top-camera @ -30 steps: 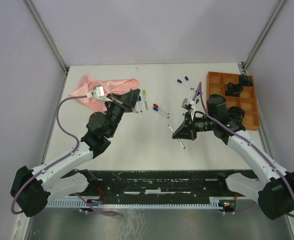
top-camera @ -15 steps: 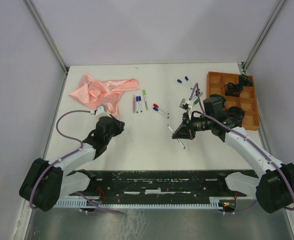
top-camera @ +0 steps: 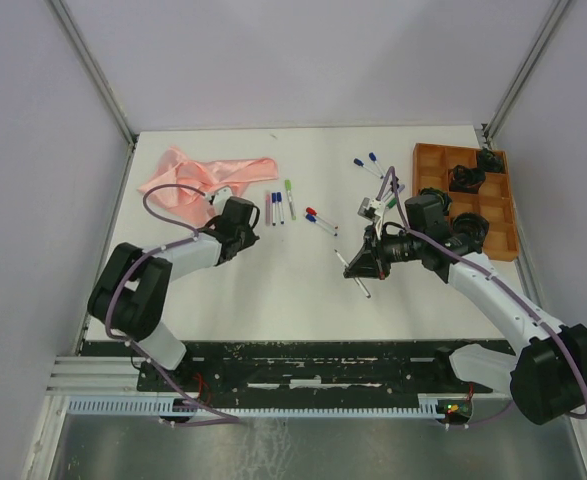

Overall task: Open the pen caps
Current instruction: Place the pen cap at the center of the board.

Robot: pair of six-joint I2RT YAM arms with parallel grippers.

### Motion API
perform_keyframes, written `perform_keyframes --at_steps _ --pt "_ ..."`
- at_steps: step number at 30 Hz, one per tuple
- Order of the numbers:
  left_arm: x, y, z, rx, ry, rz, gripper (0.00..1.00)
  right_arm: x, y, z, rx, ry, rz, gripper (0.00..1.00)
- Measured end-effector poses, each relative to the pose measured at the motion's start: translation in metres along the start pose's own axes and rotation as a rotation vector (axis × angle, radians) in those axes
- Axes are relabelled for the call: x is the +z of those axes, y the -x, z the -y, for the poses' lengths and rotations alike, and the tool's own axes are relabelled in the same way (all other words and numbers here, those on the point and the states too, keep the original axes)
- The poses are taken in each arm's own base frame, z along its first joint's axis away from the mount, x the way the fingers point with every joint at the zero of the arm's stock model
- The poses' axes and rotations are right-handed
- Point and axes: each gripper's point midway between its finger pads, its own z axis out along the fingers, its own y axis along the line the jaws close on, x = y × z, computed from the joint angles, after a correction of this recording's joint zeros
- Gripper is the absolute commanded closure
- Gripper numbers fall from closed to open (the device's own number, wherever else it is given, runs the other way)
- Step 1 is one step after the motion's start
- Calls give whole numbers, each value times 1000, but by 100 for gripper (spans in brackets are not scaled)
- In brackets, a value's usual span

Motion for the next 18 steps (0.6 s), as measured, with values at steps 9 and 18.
perform_keyframes --at_steps 9,18 --pt "24 -1 -20 29 99 -39 52 0 0 0 2 0 -2 98" --pt "25 5 -23 38 108 -28 37 1 -1 0 10 0 -5 97"
